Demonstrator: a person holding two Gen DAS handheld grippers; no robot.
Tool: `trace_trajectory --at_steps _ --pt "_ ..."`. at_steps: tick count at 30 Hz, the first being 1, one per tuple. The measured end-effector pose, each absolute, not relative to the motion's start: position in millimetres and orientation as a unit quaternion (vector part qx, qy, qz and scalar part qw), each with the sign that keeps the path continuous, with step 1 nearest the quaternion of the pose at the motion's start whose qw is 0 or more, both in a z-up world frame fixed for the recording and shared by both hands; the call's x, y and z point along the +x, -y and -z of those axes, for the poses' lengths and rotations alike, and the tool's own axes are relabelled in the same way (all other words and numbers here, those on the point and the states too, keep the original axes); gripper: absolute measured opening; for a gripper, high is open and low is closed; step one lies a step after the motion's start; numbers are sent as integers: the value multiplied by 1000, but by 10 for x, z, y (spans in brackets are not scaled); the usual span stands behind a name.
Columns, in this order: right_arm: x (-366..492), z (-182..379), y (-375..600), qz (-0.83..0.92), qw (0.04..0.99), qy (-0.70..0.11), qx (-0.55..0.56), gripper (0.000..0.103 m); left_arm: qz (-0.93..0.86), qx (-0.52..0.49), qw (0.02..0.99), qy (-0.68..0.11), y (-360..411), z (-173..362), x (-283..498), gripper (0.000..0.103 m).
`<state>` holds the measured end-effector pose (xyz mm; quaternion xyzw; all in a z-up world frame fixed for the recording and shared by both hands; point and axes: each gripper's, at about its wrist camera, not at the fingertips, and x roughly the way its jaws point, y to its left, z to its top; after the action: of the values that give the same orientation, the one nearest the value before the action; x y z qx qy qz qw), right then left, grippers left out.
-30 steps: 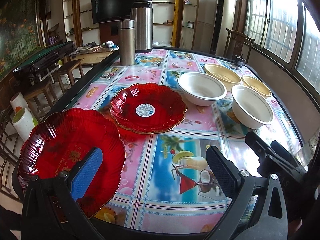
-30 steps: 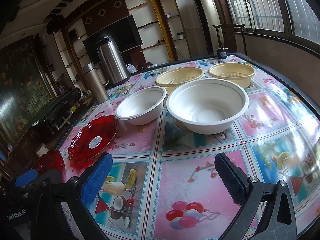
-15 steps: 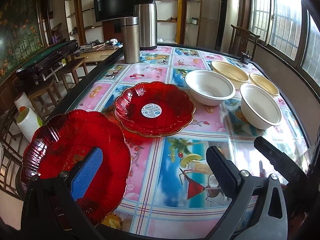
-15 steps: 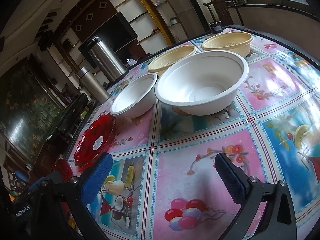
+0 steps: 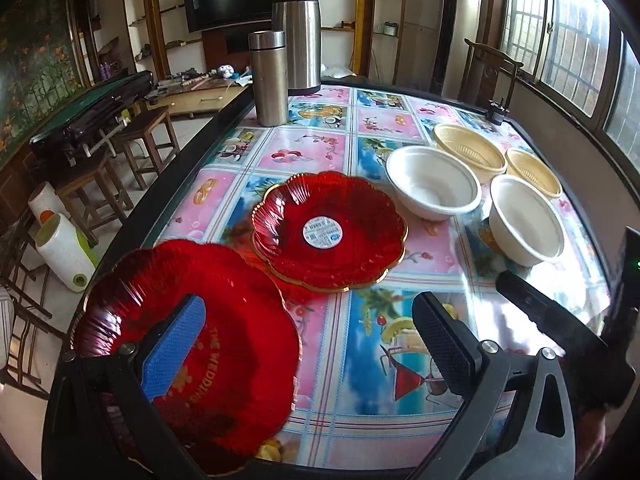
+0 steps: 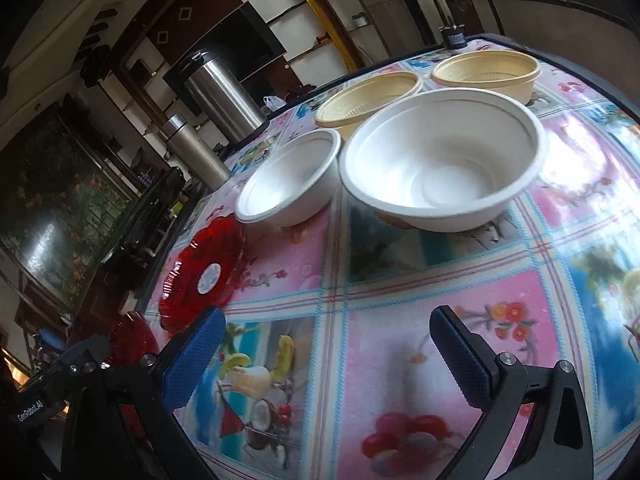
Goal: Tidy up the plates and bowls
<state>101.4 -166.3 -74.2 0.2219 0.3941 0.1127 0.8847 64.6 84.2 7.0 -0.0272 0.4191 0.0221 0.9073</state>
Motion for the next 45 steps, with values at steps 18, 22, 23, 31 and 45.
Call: trace_trajectory --at_steps 18,22,23,31,45 --pt "1768 919 1148 -209 821 -439 301 95 -27 -41 831 -553 -1456 -22 2029 103" --pt "1866 1047 1195 -230 789 -458 339 94 -28 -61 817 -572 -1526 159 2192 103" --pt "1881 1063 1214 -232 784 -458 349 93 -24 -68 813 -577 -1539 190 2218 103" --pt "1944 1100 1180 -256 763 -470 363 79 2 -128 786 -605 -1590 431 2361 103" --pt "2073 1152 1106 -295 721 -464 422 71 23 -148 774 -615 -1528 718 2352 86"
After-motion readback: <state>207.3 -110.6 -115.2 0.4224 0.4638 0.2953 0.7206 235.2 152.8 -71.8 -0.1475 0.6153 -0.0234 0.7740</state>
